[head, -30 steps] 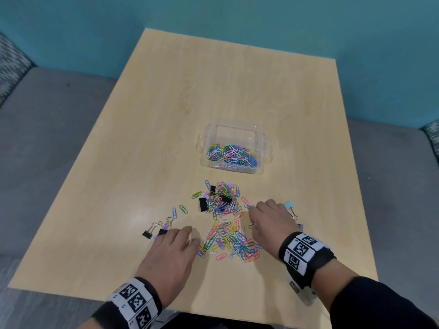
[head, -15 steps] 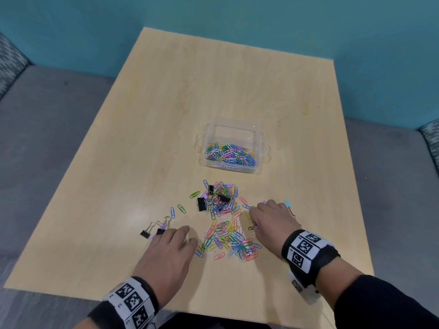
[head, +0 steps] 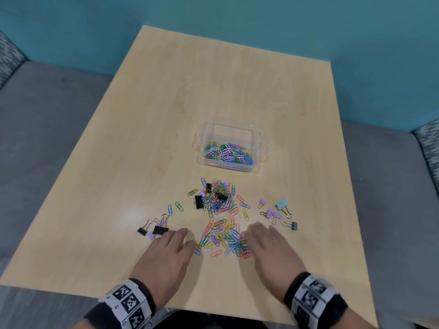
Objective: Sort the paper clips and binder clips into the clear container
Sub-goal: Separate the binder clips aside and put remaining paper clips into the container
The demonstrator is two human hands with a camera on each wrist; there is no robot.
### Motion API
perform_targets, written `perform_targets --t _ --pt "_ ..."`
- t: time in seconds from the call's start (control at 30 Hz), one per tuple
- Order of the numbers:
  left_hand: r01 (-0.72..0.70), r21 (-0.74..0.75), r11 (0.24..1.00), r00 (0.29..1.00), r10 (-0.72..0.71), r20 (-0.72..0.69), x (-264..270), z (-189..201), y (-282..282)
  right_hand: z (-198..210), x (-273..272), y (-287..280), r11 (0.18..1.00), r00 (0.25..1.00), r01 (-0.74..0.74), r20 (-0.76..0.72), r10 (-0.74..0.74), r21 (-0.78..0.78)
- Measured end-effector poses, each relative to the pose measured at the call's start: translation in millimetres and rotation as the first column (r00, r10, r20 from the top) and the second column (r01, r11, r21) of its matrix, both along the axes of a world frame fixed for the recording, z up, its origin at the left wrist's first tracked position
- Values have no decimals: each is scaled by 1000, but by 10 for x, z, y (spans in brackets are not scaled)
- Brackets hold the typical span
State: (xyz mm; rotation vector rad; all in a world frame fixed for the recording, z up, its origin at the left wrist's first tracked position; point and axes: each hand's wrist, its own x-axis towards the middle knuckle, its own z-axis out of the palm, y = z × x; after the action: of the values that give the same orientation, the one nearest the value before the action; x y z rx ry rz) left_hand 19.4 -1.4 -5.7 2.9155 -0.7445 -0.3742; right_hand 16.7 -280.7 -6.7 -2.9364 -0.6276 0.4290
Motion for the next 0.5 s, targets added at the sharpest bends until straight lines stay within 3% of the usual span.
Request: perform_targets --t 0.13,0.3,0.5 --pt "25 -8 1000 999 -26 -35 -4 23 -67 -73 -114 212 1000 999 -20 -40 19 -14" --pt "-59 79 995 995 65 -76 143 -15 -152 -72 348 220 998 998 61 27 -60 -32" --pt "-99 132 986 987 115 -113 304 -97 -187 -102 287 354 980 992 40 -111 -62 -195"
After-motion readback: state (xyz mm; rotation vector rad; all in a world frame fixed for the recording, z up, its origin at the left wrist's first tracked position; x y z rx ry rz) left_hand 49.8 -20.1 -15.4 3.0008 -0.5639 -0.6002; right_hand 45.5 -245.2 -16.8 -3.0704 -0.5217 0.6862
